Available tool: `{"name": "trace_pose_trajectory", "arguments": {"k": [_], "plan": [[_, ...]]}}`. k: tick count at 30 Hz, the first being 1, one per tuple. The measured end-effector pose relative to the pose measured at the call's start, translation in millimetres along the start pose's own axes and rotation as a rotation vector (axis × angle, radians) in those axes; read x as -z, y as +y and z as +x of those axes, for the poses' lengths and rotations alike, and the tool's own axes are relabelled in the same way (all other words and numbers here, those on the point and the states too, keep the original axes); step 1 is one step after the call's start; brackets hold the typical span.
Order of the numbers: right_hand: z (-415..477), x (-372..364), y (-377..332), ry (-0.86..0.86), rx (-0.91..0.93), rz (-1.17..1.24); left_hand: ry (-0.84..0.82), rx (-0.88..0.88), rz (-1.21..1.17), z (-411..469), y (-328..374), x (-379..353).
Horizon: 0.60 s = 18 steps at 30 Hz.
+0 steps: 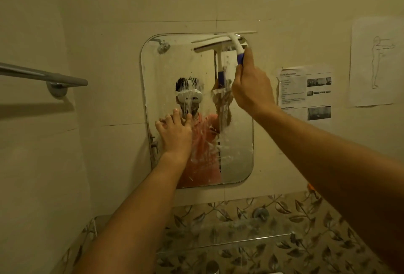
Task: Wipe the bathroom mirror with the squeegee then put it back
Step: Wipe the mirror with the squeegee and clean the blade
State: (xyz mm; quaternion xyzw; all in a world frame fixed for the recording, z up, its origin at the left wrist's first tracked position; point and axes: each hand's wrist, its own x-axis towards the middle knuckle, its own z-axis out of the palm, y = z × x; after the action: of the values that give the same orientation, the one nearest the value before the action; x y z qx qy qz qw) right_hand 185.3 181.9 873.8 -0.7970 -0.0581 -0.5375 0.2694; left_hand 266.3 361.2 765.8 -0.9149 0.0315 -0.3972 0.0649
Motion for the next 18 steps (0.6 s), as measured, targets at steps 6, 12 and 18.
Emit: {"name": "trace_pose_trajectory", "arguments": {"k": [6,12,18], "plan": [[21.3,-7.4,-13.3,-0.052,-0.020,-0.070,-0.013,-0.010,0.005,-0.4,-0.7,2.9],[13.5,-14.3,-7.1,-0.063,-0.044,-0.064,-0.014,-0.015,0.040,-0.1,-1.7,0.9],[2.5,-5.8,-0.3,-0.135,-0.022,-0.098,-0.003,-0.001,0.063,-0.3,-1.0,-1.4]]}}
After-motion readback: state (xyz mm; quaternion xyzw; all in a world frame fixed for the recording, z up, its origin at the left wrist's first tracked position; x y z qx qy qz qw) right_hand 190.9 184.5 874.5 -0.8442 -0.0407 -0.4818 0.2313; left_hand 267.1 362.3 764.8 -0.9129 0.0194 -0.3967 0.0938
